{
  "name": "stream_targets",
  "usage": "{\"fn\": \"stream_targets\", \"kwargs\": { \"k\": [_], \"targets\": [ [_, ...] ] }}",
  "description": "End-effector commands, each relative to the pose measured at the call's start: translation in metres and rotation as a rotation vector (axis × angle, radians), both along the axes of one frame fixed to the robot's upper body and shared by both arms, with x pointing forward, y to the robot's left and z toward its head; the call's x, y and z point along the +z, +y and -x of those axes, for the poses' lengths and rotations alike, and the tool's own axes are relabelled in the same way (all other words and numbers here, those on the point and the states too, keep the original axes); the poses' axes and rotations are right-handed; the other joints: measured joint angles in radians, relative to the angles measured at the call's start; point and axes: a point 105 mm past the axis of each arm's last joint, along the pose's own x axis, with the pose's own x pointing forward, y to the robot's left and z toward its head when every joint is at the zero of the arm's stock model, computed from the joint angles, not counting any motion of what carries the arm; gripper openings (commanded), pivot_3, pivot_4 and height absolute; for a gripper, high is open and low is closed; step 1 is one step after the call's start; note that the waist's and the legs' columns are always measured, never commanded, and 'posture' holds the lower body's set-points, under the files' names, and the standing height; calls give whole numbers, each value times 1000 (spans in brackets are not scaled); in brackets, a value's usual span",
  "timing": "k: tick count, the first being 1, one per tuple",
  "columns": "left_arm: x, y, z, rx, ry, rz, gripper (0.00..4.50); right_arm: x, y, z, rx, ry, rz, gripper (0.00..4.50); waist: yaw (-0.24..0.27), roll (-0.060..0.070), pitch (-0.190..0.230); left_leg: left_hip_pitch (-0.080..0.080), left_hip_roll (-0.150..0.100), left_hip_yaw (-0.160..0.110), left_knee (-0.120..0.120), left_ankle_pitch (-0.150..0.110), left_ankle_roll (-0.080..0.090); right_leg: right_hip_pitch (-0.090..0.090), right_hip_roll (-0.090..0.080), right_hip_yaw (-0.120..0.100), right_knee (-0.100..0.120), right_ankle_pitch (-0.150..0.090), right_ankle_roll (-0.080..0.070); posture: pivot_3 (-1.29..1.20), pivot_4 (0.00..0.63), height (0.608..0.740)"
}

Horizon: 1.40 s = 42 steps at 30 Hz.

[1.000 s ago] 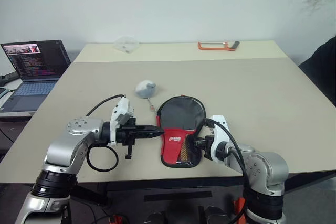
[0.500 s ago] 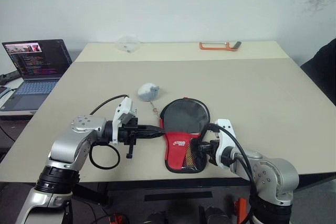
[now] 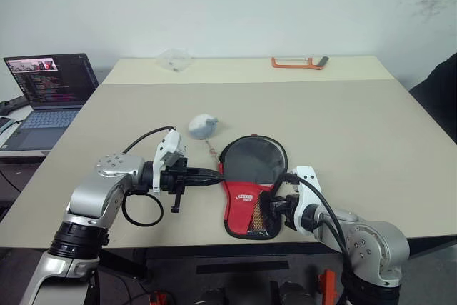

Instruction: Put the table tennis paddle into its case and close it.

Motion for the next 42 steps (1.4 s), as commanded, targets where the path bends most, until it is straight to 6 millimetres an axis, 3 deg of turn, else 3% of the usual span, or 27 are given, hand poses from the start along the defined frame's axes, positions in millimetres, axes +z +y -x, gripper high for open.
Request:
{"fn": "stream_targets", "kwargs": {
  "k": [1,10,17,21,23,30,36,39,42],
  "targets": [
    [7,1,3,-1,-43,7,0,2,13,8,38,16,-74,1423,0,0,0,0,0,0,0,0,0,0,0,0,0,0,0,0,150,740],
    [4,2,3,45,-56,23,0,40,-10,4,172,-171,-24,4399,0,0,0,1,0,0,0,0,0,2,0,0,0,0,0,0,150,740],
    [2,3,2,83,-68,37,0,81,-39,-11,279,-298,42,4459,0,1,1,1,0,0,0,0,0,4,0,-2,-1,0,0,0,150,740],
    [8,7,-10,165,-101,67,0,111,-22,-28,336,-464,-24,4459,-2,1,1,2,1,0,0,0,0,3,0,-1,0,0,0,0,150,740],
    [13,11,-19,226,-131,86,0,116,-14,-35,343,-512,-29,4459,-1,1,1,2,1,1,1,0,0,4,0,-1,0,0,0,0,150,740],
    [26,24,-61,524,-193,166,0,92,28,-71,352,-571,-37,4459,4,0,0,2,0,0,1,0,0,4,0,-2,0,0,0,0,150,740],
    [30,29,-71,598,-196,206,0,58,51,-92,324,-547,-9,4459,4,0,0,1,0,0,1,1,-1,1,0,0,0,0,0,0,150,740],
    [29,30,-76,613,-223,176,574,41,50,-97,300,-531,51,4500,5,0,0,1,0,0,1,0,-1,1,0,0,0,0,0,0,150,740],
    [31,33,-85,665,-287,137,1612,34,46,-97,285,-515,61,4500,7,0,0,1,0,0,1,1,-1,1,0,0,0,0,0,0,150,740]
  ]
}}
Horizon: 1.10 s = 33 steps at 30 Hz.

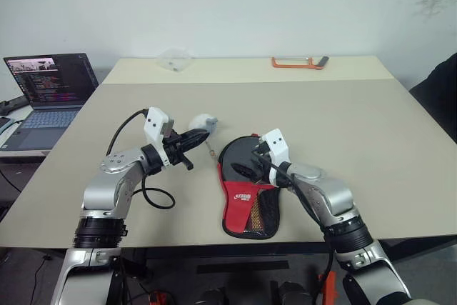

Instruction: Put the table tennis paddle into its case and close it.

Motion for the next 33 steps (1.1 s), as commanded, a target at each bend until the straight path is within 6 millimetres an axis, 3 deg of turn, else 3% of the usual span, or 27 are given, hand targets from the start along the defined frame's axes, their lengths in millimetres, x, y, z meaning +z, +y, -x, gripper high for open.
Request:
{"fn": "stream_targets", "kwargs": {
  "k": [1,8,14,19,32,33],
  "targets": [
    [20,4,-13,81,-122,-58,1960,8,-2,-2,-9,-47,-8,4500,2,0,0,0,0,0,0,0,0,0,0,0,0,0,0,0,150,740],
    [26,27,-60,354,-117,-71,4457,0,-4,-2,-28,-21,10,4500,4,0,0,0,0,0,0,0,0,0,0,0,1,0,0,0,150,740],
    [9,28,-88,435,23,-66,4457,-1,1,1,-21,-16,3,4500,2,-1,0,0,-1,0,0,0,0,0,0,0,1,0,0,0,150,740],
    [-6,10,-101,418,100,-85,4457,1,2,2,-21,-17,1,4500,1,-1,-1,0,-1,0,1,0,0,0,0,-1,1,0,0,0,150,740],
    [-46,-5,-97,371,217,-246,4457,2,-2,2,-51,-21,4,4500,-13,-1,-1,0,-1,0,1,0,1,-1,0,0,3,0,0,0,150,740],
    [-49,-5,-97,370,221,-252,4294,3,-2,2,-53,-22,4,4500,-13,-1,-1,0,-1,0,1,0,1,-1,0,0,3,0,0,0,150,740]
  ]
}}
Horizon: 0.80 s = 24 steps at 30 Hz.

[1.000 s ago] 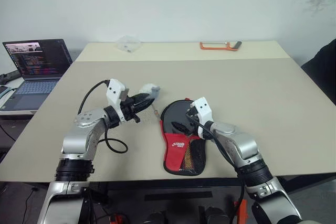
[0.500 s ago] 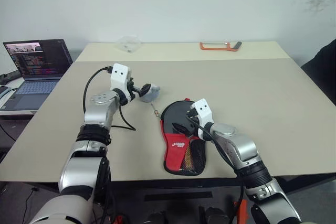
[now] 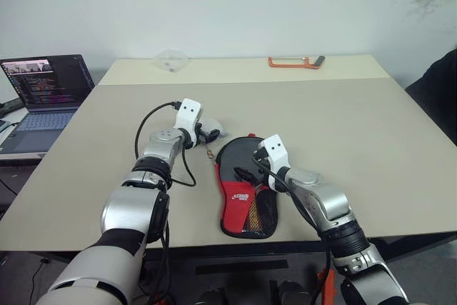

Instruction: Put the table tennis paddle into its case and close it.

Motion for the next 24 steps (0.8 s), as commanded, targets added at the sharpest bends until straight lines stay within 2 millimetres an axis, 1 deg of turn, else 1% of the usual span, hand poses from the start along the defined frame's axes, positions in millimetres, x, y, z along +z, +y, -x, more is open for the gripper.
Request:
{"fn": "stream_targets", "kwargs": {
  "k": [1,3,5,7,10,12,13,15,19,21,24],
  "targets": [
    [-7,3,2,-1,21,-23,4086,9,-2,-1,-15,-30,-14,4500,0,0,0,0,0,0,0,0,0,0,0,0,0,0,0,0,150,740],
    [-12,4,4,-7,37,-28,3566,10,-2,-1,-20,-35,-14,4500,0,0,0,0,0,0,0,0,0,0,0,0,0,0,0,0,150,740],
    [-19,5,6,-6,58,-36,2864,12,-2,-3,-24,-50,-7,4500,0,0,0,0,0,0,0,0,0,0,0,0,0,0,0,0,150,740],
    [-22,7,7,4,65,-37,2153,13,-3,-3,-26,-63,0,4500,0,0,0,1,0,0,0,0,0,0,0,0,0,0,0,0,150,740],
    [-27,11,9,23,75,-33,1242,22,3,-4,-21,-88,-30,4500,0,0,0,1,0,0,0,0,0,1,0,0,1,0,0,0,150,740],
    [-29,12,10,22,82,-31,764,25,4,-6,-28,-107,-29,4500,0,0,0,2,0,0,0,0,0,1,0,0,1,0,0,0,150,740],
    [-30,12,10,21,85,-30,604,24,4,-8,-33,-116,-17,4500,-1,0,0,2,0,0,0,0,0,1,0,0,1,0,0,0,150,740],
    [-32,12,11,23,88,-35,476,15,4,-12,-42,-99,7,4500,-1,0,-1,2,0,0,0,0,0,1,0,0,1,0,0,0,150,740],
    [-28,12,8,22,59,-106,467,-5,4,-10,-5,-26,65,4500,-1,-1,-2,2,0,0,0,0,0,2,0,0,1,0,0,0,150,740],
    [-18,8,3,22,22,-144,467,-14,5,-5,23,6,86,4500,-1,-2,-4,3,0,0,0,0,0,2,0,0,1,0,0,0,150,740],
    [3,-5,-6,24,-53,-195,467,-27,5,3,40,78,92,4500,0,-3,-5,4,0,0,0,0,0,3,0,0,1,0,0,0,150,740]
  ]
}}
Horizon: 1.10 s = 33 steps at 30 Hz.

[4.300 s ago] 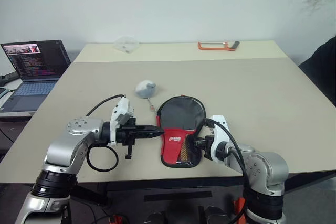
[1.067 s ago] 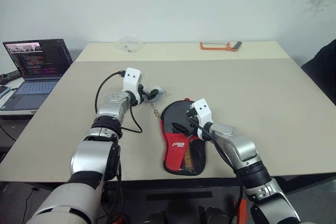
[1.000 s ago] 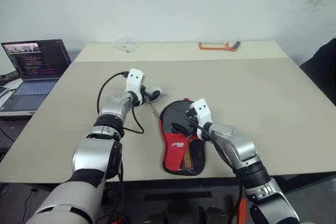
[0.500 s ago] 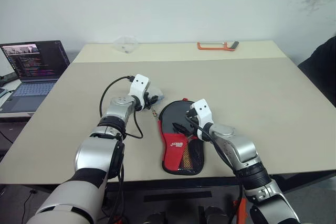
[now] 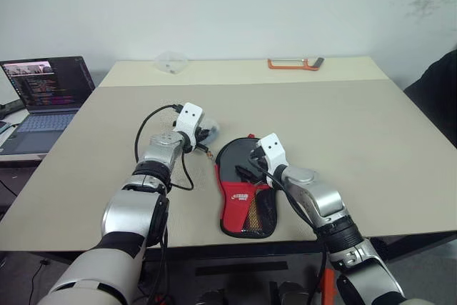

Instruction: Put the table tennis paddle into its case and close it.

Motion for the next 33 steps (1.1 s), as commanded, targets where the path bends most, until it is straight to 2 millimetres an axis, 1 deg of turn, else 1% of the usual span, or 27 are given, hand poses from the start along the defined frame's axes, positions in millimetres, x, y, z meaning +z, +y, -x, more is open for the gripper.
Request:
{"fn": "stream_targets", "kwargs": {
  "k": [1,3,5,7,8,10,13,14,18,20,22,27,30,33],
  "targets": [
    [17,-13,-8,5,-60,-85,467,-24,3,14,32,122,18,4500,3,-1,0,0,0,-1,0,0,0,1,0,-1,0,0,0,0,150,740],
    [30,-27,-13,-14,-105,-106,467,-29,2,17,36,142,30,4500,4,-1,-1,0,0,-1,1,0,0,2,0,-1,0,0,1,0,150,740],
    [42,-47,-16,-46,-155,-144,466,-34,1,20,38,152,45,4500,6,-2,-1,0,-1,-2,1,0,0,2,0,-2,0,0,1,0,150,740],
    [49,-64,-16,-81,-193,-180,466,-37,1,23,37,162,53,4500,9,-2,-1,0,-1,-2,1,0,0,2,0,-2,-1,0,1,0,150,740],
    [51,-69,-16,-91,-203,-189,466,-39,1,24,36,166,56,4500,9,-2,-1,0,-1,-2,1,0,0,2,0,-2,-1,0,1,0,150,740],
    [55,-85,-15,-127,-229,-212,466,-43,3,27,46,173,66,4500,6,-2,-1,0,-1,-1,0,0,0,2,0,-2,-1,0,1,0,150,740],
    [67,-132,-9,-249,-318,-265,466,-52,9,36,67,193,79,4500,8,-2,-1,0,0,-1,0,0,0,2,0,-2,-1,0,1,0,150,740],
    [71,-143,-6,-277,-341,-274,466,-55,9,39,70,200,85,4500,10,-2,-1,0,-1,-1,0,0,0,2,0,-2,-1,0,1,0,150,740],
    [81,-173,2,-363,-406,-307,466,-62,9,44,75,212,101,4500,9,-2,-1,0,-1,-1,0,0,0,3,0,-2,-1,0,1,0,150,740],
    [88,-194,10,-435,-465,-342,466,-63,8,46,74,216,103,4500,9,-2,-1,0,-1,-1,0,0,0,3,0,-2,-1,0,1,0,150,740],
    [94,-207,16,-481,-515,-375,466,-64,8,46,74,219,104,4500,12,-2,-2,1,-1,-1,1,0,0,4,0,-2,-2,0,1,0,150,740],
    [104,-239,32,-585,-585,-365,466,-65,10,48,77,221,105,4500,26,-2,-2,1,-1,-2,1,0,0,4,0,-3,-1,0,2,0,150,740],
    [104,-255,43,-654,-603,-357,466,-65,10,48,76,220,104,4500,31,-2,-2,1,-1,-2,1,0,0,5,0,-4,-2,0,2,0,150,740],
    [98,-269,55,-739,-619,-369,465,-64,10,47,74,217,103,4500,31,-2,-2,1,-1,-3,1,0,0,5,-1,-4,-2,0,2,0,150,740]
  ]
}}
